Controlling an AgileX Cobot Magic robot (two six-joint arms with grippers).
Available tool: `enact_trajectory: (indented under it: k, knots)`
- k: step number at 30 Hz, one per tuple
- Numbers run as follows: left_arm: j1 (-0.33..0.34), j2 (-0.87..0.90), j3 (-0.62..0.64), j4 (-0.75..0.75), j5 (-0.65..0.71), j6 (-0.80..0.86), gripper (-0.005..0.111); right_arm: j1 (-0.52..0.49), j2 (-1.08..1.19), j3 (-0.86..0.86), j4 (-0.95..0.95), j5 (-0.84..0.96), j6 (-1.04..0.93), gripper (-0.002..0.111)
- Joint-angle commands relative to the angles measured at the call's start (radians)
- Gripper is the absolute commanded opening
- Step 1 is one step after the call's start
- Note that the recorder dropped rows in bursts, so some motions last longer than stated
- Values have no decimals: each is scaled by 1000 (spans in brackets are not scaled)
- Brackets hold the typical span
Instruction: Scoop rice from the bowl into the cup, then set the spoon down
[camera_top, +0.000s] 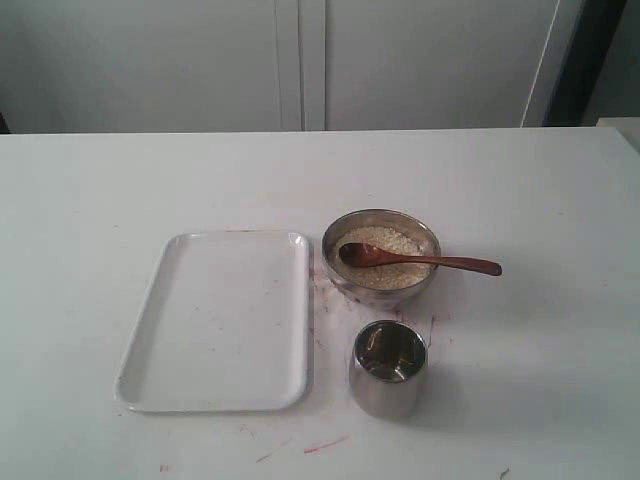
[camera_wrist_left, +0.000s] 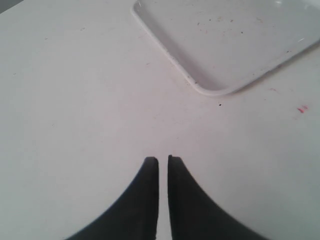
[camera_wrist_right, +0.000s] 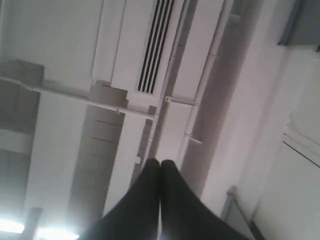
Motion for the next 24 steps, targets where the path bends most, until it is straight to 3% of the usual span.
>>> enact_trajectory:
  k: [1,8,18,24]
  knots:
    - [-2,-3,9,0,33,-6,14,5,2,-101,14,43,22,0]
    - [-2,-3,9,0,33,-6,14,5,2,-308,-8,327,-52,0]
    - [-2,-3,9,0,33,-6,14,5,14,-737,-159,1031,-443,0]
    - [-2,-3,9,0,33,-6,14,23,123,-938,-166,1223,-580,0]
